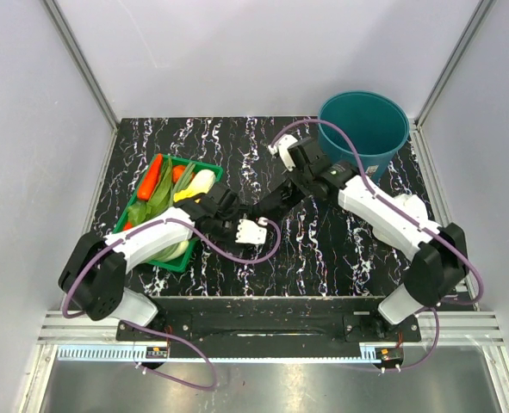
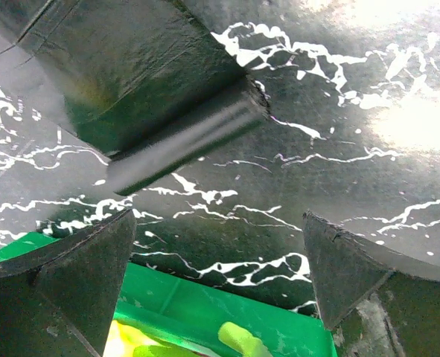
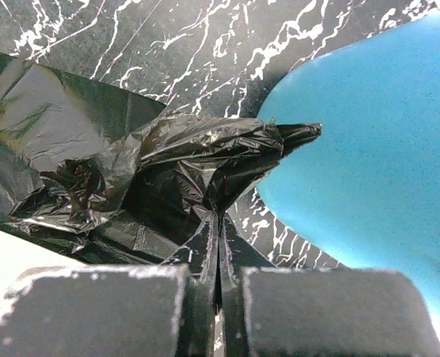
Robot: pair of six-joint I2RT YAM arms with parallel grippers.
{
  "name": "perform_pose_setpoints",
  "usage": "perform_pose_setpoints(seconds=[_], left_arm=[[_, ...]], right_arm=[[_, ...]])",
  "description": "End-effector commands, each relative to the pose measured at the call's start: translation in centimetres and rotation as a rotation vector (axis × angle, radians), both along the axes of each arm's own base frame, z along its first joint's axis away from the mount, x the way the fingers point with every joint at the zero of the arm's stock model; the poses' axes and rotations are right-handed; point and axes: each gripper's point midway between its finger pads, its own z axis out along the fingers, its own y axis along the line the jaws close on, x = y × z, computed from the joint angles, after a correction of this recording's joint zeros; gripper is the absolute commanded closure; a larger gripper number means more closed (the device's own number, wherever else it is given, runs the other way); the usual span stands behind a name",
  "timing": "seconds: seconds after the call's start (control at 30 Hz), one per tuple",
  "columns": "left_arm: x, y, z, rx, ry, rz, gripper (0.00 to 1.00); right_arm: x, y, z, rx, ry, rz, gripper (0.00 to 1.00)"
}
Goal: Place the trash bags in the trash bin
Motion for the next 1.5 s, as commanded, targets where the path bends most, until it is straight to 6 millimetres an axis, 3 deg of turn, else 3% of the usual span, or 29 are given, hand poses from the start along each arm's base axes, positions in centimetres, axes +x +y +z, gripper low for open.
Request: perform_pose_setpoints(seconds=[0.0, 0.13, 0.23, 0.4, 0.67, 0.87, 1.1, 1.23, 1.47], left_arm=[[3.0, -3.0, 3.6, -0.106, -0.154, -0.04, 0.02], [3.3, -3.7, 5.0, -0.134, -0.198, -0.051, 0.01], [3.1, -4.1, 5.2, -0.14, -0.205, -0.078, 0.01], [2.1, -3.7, 3.4, -0.093, -0.177, -0.119, 0.01], [1.2, -3.2, 2.3, -0.064, -0.145, -0.135, 0.01], [0.8, -1.8, 0.7, -0.012, -0.143, -0.12, 0.01], [0.3, -2.5, 0.5, -0.044, -0.122, -0.144, 0.01], [0.3, -3.4, 1.1, -0.074, -0.121, -0.153, 0.01], [0.9, -5.2, 4.0, -0.18, -0.146, -0.113, 0.01]], right_arm=[[-0.6, -1.1, 6.1, 0.054, -0.11, 0.0, 1.0], [-1.3, -1.0, 8.7, 0.092, -0.129, 0.02, 1.0], [-1.3, -1.0, 9.4, 0.096, -0.142, 0.024, 1.0], [-1.3, -1.5, 9.5, 0.079, -0.15, 0.015, 1.0], [-1.4, -3.0, 10.9, 0.034, -0.204, -0.007, 1.0], [-1.6, -5.2, 9.9, -0.016, -0.21, -0.043, 1.0], [-3.1, -7.4, 10.3, -0.033, -0.231, -0.077, 1.0], [-4.1, -7.6, 11.5, -0.004, -0.231, -0.07, 1.0], [-4.7, -6.8, 14.5, 0.068, -0.246, -0.038, 1.0]])
